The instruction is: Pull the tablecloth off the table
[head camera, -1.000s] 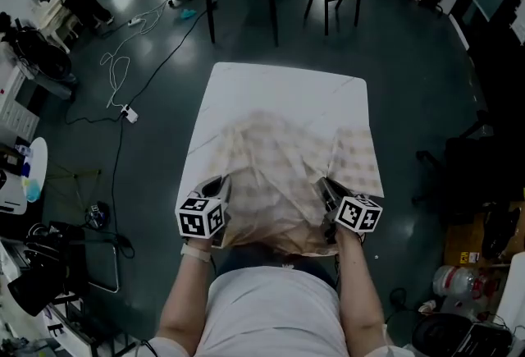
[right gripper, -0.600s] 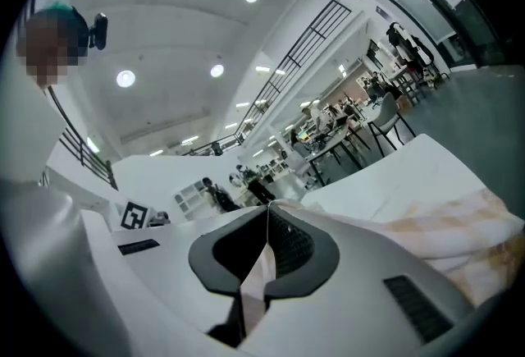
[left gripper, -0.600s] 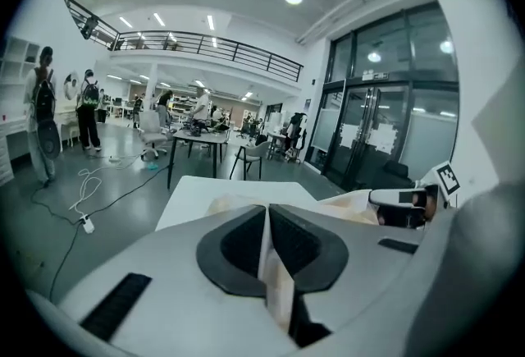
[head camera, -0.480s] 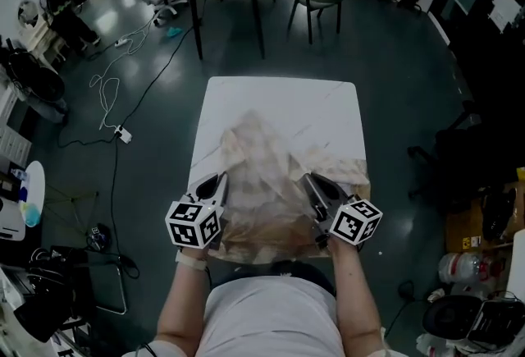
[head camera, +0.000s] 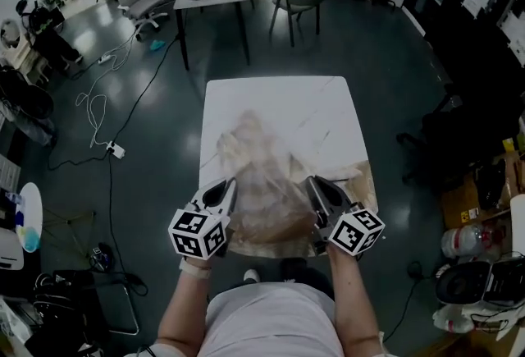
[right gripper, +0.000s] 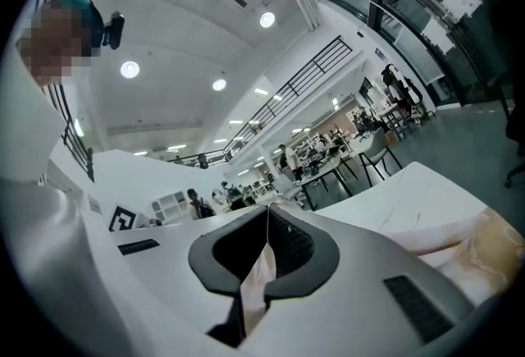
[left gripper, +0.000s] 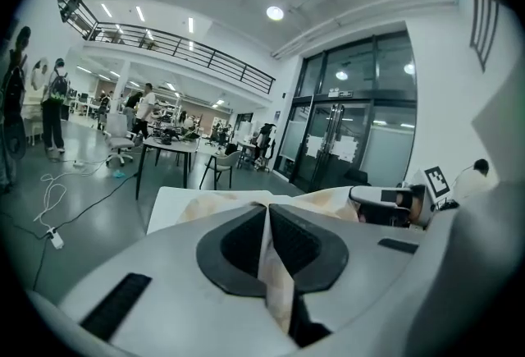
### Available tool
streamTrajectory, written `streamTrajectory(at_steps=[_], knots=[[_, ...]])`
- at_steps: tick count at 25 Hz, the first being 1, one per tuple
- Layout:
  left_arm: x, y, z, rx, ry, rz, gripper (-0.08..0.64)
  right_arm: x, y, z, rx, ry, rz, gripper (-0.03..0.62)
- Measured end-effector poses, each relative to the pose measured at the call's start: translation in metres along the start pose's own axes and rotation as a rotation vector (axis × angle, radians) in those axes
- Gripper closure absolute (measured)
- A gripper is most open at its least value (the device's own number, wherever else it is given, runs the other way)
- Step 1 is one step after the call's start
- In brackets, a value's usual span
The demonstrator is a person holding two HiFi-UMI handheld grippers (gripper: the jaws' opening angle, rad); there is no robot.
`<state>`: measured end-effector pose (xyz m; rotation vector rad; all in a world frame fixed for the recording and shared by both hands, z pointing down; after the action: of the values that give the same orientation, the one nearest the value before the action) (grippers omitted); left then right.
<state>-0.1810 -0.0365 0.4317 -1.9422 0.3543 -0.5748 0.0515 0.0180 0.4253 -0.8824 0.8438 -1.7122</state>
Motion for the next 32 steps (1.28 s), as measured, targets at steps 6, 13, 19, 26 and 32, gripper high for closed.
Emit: streamTrajectory(at_steps=[6,13,19,26,32], knots=[[-0.008,-0.002,0.035,0.074,-0.157,-0.014,0.543,-0.053,-0.006,-0.021,0.021,-0.082,0.101,0.565],[-0.013,-0.001,0.085,0.126,-0.326,-0.011,0.543,-0.127,-0.003,-0.04,-0.008,-0.19,0.218,0.565],[0.003,0.009,0.15,0.145,-0.46,0.013,0.543,-0.192,0.026,-0.03,-0.024,-0.253,0.318,0.565],[0.023,0.031,0.232,0.206,-0.571,0.051,0.543,-0.276,0.064,-0.015,-0.055,-0.345,0.436,0.565],[0.043,0.036,0.289,0.266,-0.632,0.06,0.543,-0.356,0.089,0.012,-0.08,-0.497,0.527,0.565]])
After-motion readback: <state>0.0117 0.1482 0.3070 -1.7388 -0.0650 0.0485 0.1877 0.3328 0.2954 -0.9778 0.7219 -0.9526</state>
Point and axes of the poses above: the fingertips, and each gripper's own axes: x forward along the fingers, z to its right, y out of its top, the point moved 5 cm from there along -x, backward along the fingers, and after that the axes turned 12 degrees about -y, right-handed, at the moved point
